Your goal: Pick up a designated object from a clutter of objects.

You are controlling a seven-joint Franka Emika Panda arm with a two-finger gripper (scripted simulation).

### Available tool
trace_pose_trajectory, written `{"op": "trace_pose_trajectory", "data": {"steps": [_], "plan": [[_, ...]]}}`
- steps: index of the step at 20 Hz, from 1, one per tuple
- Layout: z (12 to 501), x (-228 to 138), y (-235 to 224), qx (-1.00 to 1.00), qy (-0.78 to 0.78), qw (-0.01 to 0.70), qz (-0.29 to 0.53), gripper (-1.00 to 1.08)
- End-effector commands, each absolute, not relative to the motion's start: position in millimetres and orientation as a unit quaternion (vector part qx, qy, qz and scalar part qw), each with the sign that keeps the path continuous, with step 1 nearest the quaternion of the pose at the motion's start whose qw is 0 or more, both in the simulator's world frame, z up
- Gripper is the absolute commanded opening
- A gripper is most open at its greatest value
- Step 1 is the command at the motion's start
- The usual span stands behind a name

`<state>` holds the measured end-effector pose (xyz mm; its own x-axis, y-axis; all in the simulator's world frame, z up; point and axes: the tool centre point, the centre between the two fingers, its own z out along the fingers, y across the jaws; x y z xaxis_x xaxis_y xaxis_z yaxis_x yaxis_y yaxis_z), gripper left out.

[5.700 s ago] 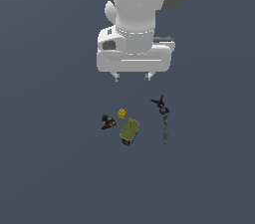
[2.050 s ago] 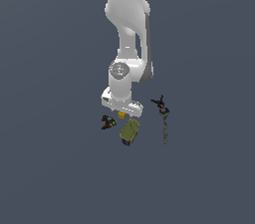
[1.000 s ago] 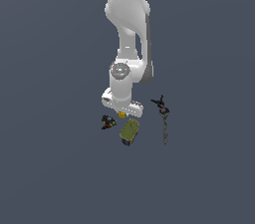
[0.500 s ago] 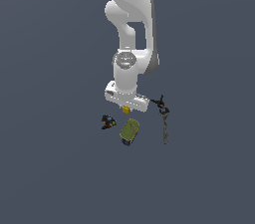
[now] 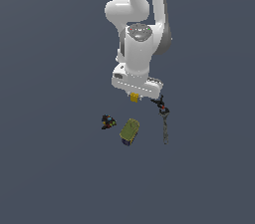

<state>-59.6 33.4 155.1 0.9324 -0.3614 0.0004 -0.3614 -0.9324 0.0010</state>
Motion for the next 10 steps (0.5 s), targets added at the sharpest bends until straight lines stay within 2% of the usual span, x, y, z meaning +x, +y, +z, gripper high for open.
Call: {"op": "trace_pose_trajectory", "data": {"steps": [1,10], "plan": [[180.5,-62.2,44.5,0.983,-0.184,0.001,0.000,-1.00],[267.4,-69.0,84.0,0.983,-0.184,0.002,0.000,-1.00]]}}
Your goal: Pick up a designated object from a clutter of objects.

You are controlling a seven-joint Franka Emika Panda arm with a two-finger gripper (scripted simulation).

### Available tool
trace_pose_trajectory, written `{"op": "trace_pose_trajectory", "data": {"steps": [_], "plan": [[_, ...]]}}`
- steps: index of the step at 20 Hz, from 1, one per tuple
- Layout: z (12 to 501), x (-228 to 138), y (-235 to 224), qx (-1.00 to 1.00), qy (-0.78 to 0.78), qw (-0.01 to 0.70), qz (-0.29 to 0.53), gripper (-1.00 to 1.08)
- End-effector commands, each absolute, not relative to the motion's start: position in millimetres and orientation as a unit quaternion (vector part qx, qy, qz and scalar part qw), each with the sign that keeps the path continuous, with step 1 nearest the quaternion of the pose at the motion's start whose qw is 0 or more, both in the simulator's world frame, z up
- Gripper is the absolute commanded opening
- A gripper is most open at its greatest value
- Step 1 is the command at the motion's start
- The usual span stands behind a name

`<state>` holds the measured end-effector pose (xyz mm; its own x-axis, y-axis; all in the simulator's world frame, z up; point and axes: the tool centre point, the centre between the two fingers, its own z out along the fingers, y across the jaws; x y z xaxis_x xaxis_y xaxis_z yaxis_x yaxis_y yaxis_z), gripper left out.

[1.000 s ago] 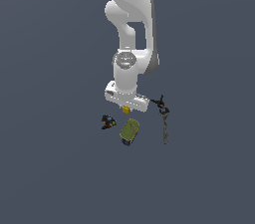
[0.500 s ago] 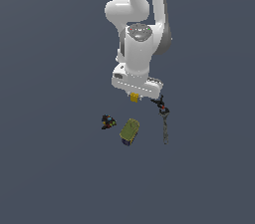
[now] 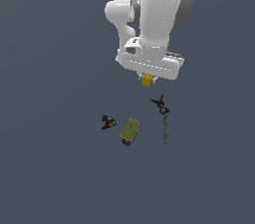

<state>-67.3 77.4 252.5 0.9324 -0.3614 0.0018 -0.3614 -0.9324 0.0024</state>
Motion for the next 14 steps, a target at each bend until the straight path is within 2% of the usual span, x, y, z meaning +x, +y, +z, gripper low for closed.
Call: {"op": "trace_pose_trajectory", "data": {"steps": [1,14], "plan": [[277.0,-69.6,88.4,0.983,-0.184,0.002,0.000,-1.00],[386.6,-74.3,139.2,0.983,-0.184,0.000,0.000,-1.00]]}}
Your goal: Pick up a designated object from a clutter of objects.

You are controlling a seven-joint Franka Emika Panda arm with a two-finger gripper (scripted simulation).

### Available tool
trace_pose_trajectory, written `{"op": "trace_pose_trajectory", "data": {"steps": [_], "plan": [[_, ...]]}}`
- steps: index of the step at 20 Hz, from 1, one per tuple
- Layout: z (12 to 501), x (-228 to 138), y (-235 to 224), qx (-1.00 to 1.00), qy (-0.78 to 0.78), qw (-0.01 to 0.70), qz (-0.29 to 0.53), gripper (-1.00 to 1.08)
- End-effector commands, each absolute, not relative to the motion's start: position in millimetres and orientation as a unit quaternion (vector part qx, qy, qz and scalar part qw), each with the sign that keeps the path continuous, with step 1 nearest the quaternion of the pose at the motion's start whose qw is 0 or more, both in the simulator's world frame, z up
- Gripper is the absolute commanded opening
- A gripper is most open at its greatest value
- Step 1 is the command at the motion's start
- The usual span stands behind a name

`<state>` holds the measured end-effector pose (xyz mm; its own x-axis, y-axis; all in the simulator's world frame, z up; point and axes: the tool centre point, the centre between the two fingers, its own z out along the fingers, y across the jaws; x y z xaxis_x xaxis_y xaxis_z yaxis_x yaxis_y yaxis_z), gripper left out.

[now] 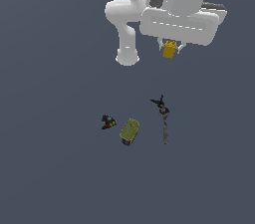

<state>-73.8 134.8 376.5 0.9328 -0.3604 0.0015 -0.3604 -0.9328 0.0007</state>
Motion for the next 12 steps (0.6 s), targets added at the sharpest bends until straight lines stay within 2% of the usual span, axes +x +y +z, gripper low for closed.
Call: {"op": "trace_pose_trajectory", "data": {"steps": [1,12], "plan": [[392.0,-74.3,141.9,0.983,-0.184,0.000,0.000,-1.00],[418.8,-72.8,154.9,0.983,-0.184,0.000,0.000,-1.00]]}}
